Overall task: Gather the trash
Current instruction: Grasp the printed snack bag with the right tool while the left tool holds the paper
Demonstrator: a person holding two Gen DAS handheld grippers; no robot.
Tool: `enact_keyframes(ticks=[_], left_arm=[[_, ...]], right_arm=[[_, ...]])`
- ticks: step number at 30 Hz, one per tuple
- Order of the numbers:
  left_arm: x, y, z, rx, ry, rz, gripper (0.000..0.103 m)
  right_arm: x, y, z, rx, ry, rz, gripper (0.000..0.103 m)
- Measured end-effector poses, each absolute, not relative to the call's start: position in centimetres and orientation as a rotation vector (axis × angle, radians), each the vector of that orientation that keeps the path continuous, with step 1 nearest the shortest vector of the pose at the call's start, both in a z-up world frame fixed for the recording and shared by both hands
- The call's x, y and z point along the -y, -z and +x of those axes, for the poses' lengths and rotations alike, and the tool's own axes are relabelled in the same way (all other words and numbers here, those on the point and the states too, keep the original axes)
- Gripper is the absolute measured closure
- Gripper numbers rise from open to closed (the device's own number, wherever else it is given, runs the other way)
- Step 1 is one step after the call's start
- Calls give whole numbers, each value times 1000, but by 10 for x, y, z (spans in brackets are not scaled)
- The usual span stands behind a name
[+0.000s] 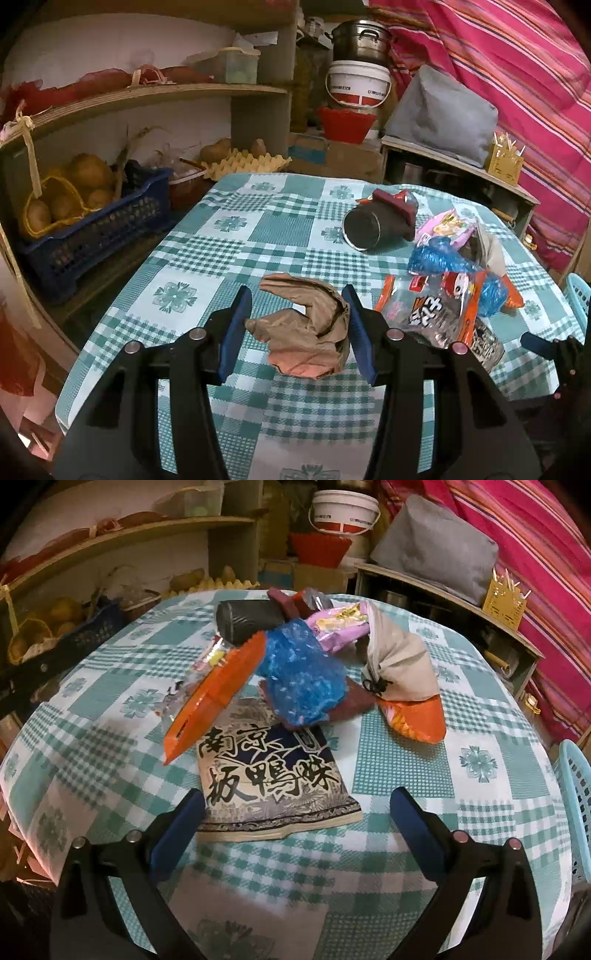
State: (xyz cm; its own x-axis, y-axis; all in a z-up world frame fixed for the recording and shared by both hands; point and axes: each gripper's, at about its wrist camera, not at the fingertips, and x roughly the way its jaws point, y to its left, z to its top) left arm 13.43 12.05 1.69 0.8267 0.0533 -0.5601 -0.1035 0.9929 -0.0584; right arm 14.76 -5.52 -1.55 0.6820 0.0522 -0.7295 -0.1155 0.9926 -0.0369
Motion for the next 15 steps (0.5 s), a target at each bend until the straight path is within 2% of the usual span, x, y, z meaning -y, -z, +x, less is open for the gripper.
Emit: enact_keyframes(ticks=[9,12,14,15], left_arm=[[-115,-14,138,-597,-84,-74,54],[-112,-14,139,-601,-84,-71,54],[-110,-14,140,-600,-82,-71,54],[-110,-14,140,-599,-81,-70,54]], right_arm=[[68,26,160,-874,-162,-12,6],[70,26,158,-862,-182,-11,19],[72,24,156,-849,-183,-29,40],[76,23,155,-846,-196,-17,46]])
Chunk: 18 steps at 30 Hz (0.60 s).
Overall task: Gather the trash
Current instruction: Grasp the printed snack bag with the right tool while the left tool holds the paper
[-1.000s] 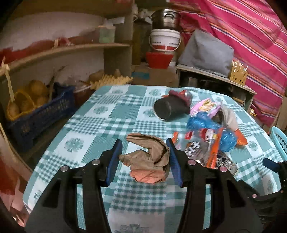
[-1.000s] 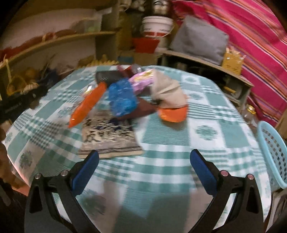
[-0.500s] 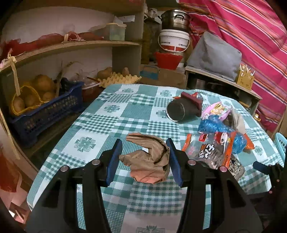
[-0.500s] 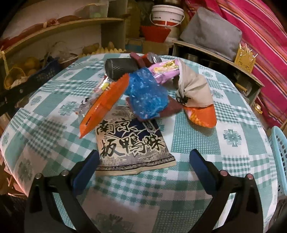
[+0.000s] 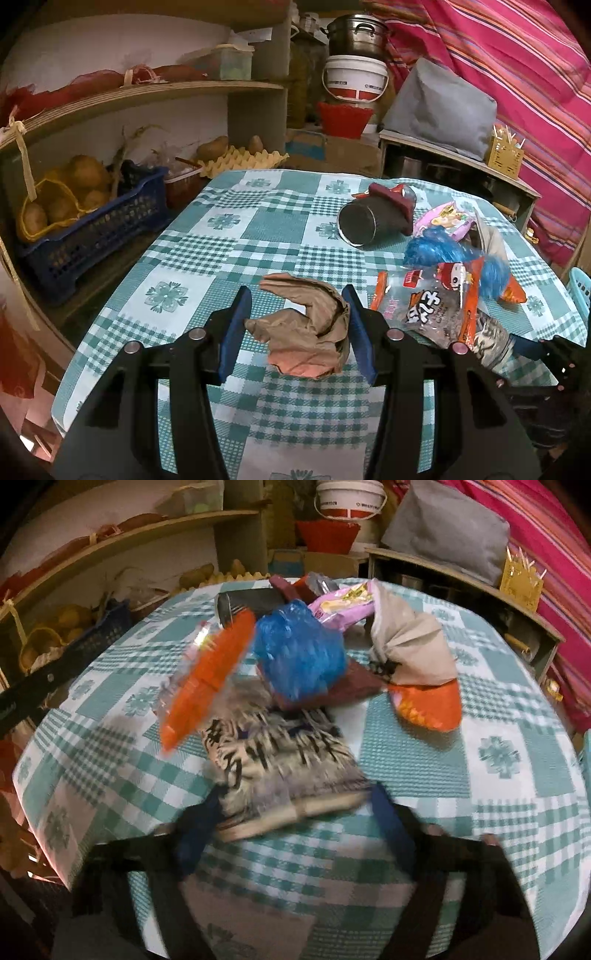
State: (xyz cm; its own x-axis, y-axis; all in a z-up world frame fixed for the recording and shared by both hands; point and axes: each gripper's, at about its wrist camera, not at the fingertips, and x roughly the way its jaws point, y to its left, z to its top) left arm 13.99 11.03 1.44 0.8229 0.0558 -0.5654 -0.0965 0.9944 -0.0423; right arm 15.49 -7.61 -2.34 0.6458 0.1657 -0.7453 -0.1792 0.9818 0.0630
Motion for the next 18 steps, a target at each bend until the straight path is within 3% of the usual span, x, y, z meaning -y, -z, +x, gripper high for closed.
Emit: enact_keyframes(ticks=[8,18], left_arm=[[-94,-14,139,-587,-73,-16,54],[-54,-24,132,-547,-17,55,54]], right_arm=[[116,15,145,-810,-211,47,81],[181,2,123,-757,-191,129,87]])
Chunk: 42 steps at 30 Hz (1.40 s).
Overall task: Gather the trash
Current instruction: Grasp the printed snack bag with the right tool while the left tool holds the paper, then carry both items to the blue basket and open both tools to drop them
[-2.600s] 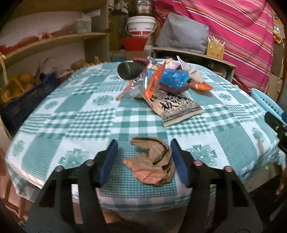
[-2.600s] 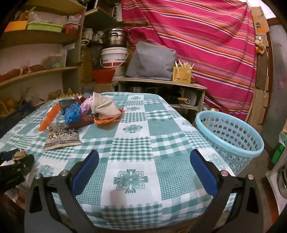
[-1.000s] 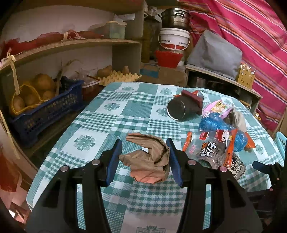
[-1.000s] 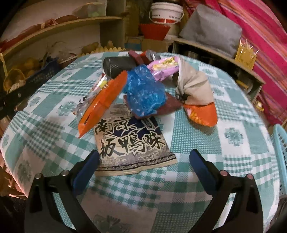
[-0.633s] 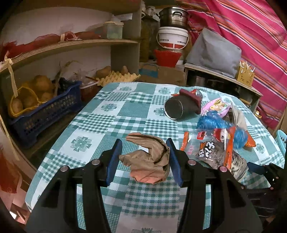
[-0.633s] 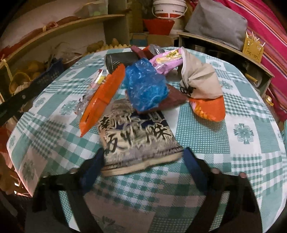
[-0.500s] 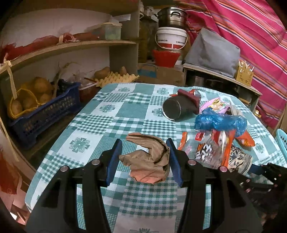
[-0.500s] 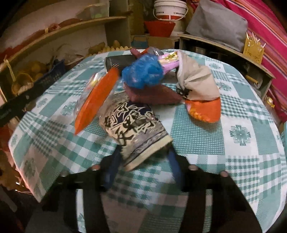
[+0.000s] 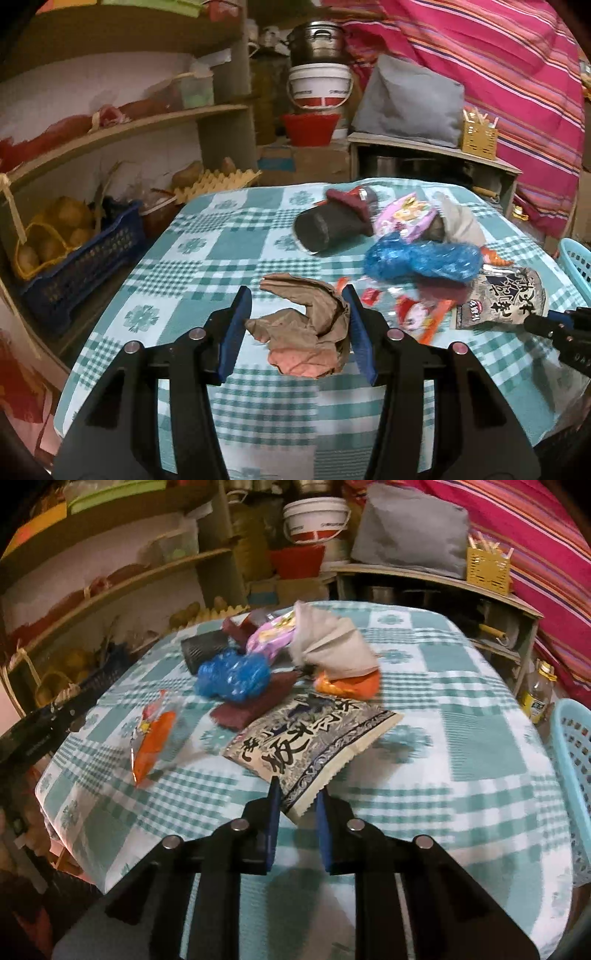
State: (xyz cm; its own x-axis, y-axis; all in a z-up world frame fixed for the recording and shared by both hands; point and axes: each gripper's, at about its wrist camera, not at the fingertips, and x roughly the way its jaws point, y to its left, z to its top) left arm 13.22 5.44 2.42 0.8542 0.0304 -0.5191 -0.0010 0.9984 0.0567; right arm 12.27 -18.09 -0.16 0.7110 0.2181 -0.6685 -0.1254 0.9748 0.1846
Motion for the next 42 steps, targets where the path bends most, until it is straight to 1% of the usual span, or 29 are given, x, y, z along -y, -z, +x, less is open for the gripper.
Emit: enact_keyframes(ticks=[6,12,21,25,33,42], left_arm=[[-17,-38,132,-503,25,91,54],[29,-45,136,-504,100,96,54],[109,-60,147,-473,218,87,54],[149,-64,154,-469,280,75,54],[232,-60,159,-474,401,87,54],[315,-46,155,-498,543,99,54]], right_arm=[[217,-9,105,-710,-171,166,87],[255,-11,89,-672,-133,194,88],[355,-31,69,-592,11,287,87],[399,-30,63,-579,84,314,87],[472,-34,47,-540,206,318,87],[500,-21,29,-524,235,365,87]])
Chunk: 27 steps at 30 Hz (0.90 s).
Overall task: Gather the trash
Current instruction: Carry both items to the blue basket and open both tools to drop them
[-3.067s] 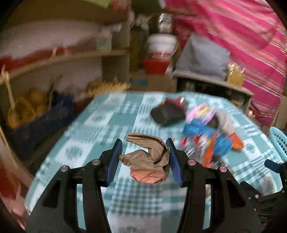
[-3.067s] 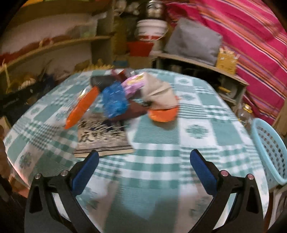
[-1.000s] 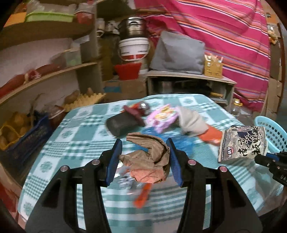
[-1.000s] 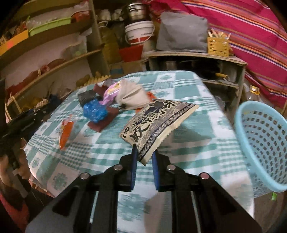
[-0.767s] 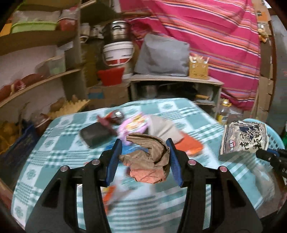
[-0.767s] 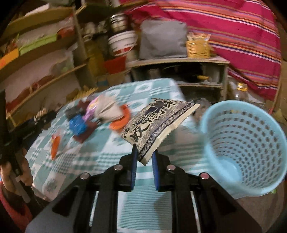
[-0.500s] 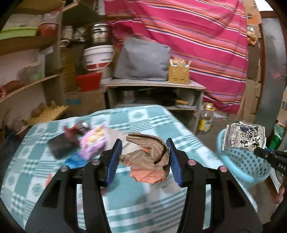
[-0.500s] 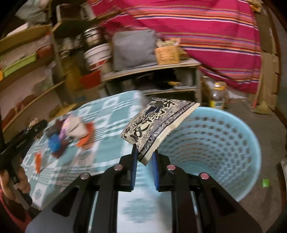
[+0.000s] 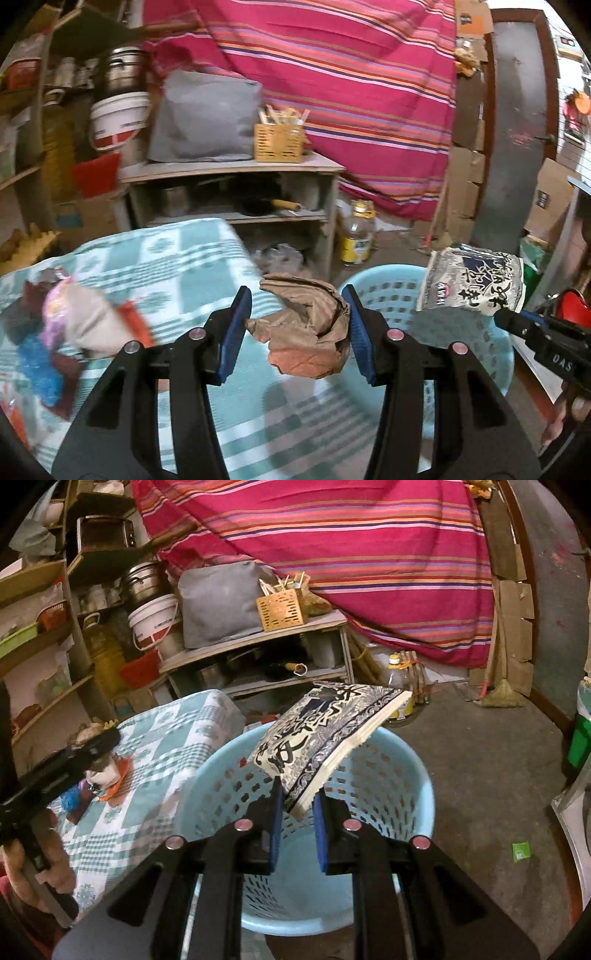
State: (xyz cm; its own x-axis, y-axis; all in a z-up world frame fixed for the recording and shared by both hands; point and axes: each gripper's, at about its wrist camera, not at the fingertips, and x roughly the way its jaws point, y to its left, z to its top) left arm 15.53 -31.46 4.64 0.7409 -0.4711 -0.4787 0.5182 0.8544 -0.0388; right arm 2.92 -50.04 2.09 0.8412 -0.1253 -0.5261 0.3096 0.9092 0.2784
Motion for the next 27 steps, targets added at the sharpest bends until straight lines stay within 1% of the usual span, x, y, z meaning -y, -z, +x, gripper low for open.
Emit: enact_keyframes(ticks=[10,12,14,17,18,20,22,24,26,27], left_arm=[[380,-26,167,-550,625,159,53],[387,-24,170,-557,630,172,48],[389,-24,171,-555,624,174,35],[385,-29,168,-531,612,169,28],[383,-31,167,-523,603,168,24],[374,-35,165,-507,577,165,18],[362,-39,164,-489,553,164,16],[349,-43,163,-477,526,162,13],[334,-47,163,-471,502,155,11],[327,-48,164,-471,491,153,11]], right_arm=[[513,-7,29,-545,238,408,87],[512,-5,30,-552,239,413,88],[513,-4,30,-555,238,415,87],[512,-3,31,-561,234,414,87],[511,-3,33,-565,231,414,87],[509,-2,35,-574,224,414,87],[508,0,37,-587,219,413,87],[506,2,41,-601,212,417,84],[504,4,43,-608,220,425,84],[503,4,46,-611,230,424,78]])
